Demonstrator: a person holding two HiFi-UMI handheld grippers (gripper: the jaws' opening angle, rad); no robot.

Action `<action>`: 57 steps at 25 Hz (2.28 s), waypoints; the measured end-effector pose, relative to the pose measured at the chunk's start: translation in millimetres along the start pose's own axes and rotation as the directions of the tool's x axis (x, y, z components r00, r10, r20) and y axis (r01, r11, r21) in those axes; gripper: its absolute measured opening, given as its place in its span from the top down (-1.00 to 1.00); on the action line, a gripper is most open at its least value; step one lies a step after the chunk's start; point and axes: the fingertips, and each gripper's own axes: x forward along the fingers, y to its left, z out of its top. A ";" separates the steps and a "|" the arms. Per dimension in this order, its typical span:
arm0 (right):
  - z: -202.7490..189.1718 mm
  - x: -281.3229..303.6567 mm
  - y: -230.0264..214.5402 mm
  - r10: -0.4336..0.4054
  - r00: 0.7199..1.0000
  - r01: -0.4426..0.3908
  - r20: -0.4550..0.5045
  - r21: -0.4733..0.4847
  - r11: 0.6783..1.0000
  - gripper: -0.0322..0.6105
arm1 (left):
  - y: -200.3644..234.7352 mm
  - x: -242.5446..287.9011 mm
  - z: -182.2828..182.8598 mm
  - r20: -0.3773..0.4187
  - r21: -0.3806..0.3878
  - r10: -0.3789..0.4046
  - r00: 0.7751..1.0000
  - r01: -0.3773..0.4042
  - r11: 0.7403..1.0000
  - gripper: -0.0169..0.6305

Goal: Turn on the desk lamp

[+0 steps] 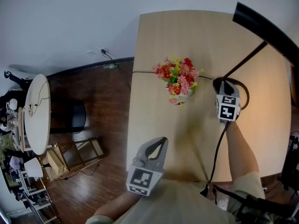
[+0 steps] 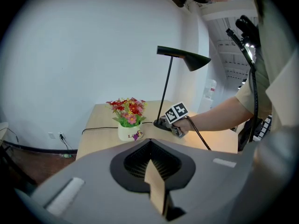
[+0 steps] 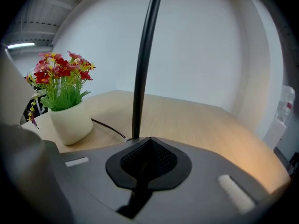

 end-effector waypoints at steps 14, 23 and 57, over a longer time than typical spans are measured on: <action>23.7 -25.5 -12.7 -0.025 0.997 0.018 0.079 0.082 0.996 0.90 | -12.0 -2.7 7.0 0.025 0.035 -0.030 0.999 0.029 0.999 0.95; 38.8 -70.7 -6.7 -0.044 0.989 0.028 0.143 0.112 0.993 0.90 | -19.1 -5.1 8.5 0.057 0.045 -0.084 0.995 0.081 0.996 0.95; 0.5 -354.9 158.4 -0.122 0.953 0.059 0.278 0.225 0.973 0.90 | 1.3 -84.2 -14.0 0.200 0.161 -0.345 0.917 0.317 0.935 0.95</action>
